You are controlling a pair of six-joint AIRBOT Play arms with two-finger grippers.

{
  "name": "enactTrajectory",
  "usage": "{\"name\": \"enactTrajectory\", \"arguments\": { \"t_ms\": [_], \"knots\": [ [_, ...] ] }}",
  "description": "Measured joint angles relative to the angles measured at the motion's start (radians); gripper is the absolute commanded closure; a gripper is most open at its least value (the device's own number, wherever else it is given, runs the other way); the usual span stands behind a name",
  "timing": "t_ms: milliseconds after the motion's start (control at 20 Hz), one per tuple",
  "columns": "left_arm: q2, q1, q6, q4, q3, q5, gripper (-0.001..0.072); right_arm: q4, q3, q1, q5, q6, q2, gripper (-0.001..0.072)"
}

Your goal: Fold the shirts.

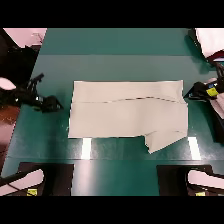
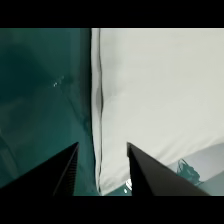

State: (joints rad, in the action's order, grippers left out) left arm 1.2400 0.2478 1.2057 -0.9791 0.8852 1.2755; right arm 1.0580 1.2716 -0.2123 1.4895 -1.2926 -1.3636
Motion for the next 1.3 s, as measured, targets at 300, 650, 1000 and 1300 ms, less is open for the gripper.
{"name": "enactTrajectory", "arguments": {
  "t_ms": [300, 650, 1000, 1300],
  "knots": [
    [-0.099, 0.019, -0.014, 0.041, -0.282, 0.013, 0.034, -0.134, -0.189, -0.085, -0.026, 0.067, 0.164, 0.0409],
    [-0.116, 0.021, -0.029, 0.114, -0.406, -0.028, 0.0341, -0.169, -0.248, -0.093, -0.039, 0.087, 0.227, 0.0409],
    [-0.116, 0.02, -0.041, 0.181, -0.431, -0.14, 0.0681, -0.175, -0.254, -0.093, -0.039, 0.09, 0.235, 0.0409],
    [-0.116, 0.019, -0.074, 0.199, -0.412, -0.101, 0.0684, -0.138, -0.299, -0.116, -0.027, 0.09, 0.259, 0.0408]
  ]
}}
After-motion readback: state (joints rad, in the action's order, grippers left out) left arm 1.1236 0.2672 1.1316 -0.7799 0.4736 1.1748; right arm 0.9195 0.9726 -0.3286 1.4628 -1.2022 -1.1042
